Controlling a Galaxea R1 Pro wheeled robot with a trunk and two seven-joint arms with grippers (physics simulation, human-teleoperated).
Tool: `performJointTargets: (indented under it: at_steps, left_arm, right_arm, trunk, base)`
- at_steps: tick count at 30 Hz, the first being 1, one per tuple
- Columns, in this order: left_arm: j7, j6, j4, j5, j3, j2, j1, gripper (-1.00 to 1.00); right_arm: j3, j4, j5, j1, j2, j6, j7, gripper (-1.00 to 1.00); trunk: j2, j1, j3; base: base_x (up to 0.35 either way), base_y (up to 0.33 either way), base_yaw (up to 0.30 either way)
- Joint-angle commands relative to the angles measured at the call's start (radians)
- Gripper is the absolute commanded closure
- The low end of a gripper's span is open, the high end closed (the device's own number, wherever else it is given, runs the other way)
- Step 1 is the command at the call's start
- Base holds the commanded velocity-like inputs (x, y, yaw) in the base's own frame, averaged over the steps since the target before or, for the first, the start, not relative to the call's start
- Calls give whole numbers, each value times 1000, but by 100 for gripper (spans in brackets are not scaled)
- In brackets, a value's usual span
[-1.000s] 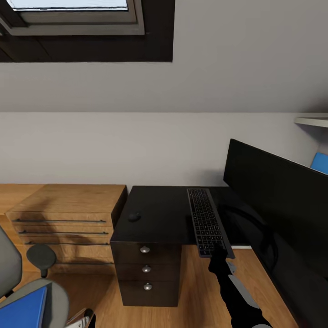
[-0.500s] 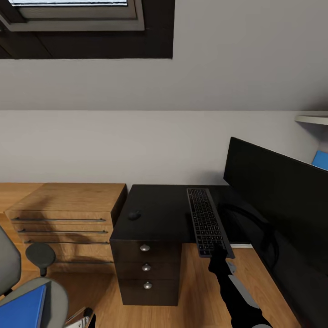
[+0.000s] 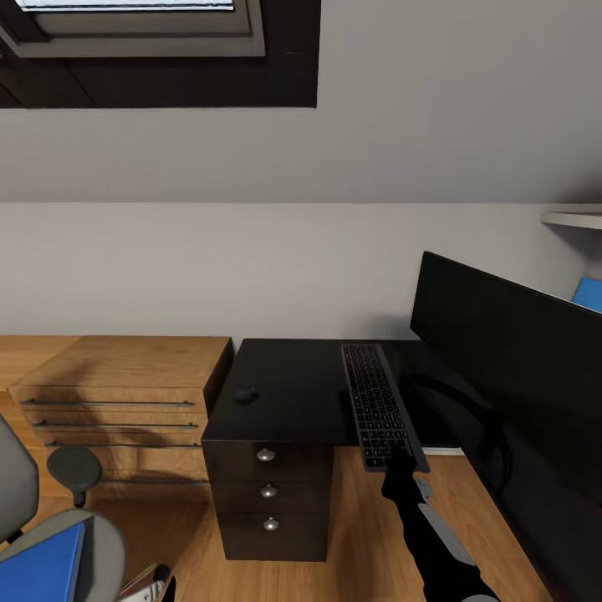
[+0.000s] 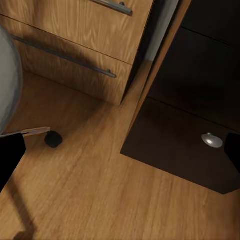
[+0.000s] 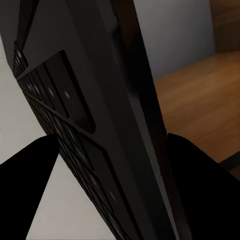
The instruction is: In the bedroom, organize the workspace by keeping the computer under the desk, ensuring the monitor is on the desk, placing the keyboard on the desk next to the monitor, placing the mouse on the desk next to the keyboard, moving the folder from the swivel chair onto the desk next to the mouse, stacking the notebook on top of the folder with the pen on top of the notebook, and positioning the swivel chair next to the desk.
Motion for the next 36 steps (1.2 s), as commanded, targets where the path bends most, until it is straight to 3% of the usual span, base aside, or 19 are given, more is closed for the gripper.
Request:
performJointTargets:
  at_steps: [1,19,36]
  left_arm:
    - [-5,-2,1,11,-7,0,-1,-100]
    - [-5,-2,1,11,-7,-1,-1,-100]
    - [-4,-2,1,12,-6,0,-1,-100]
  right_arm:
    - [-1,0,-11,-1,0,-2,7,100]
    - [0,0,-11,-1,-1,5,8,100]
    - [-3,-1,-12,-1,-1,5,8,100]
  trunk:
    - [-1,0,-1]
    - [-1,0,-1]
    - [-120,65,-54]
  base:
    - [0,0,0]
    - [0,0,0]
    - [0,0,0]
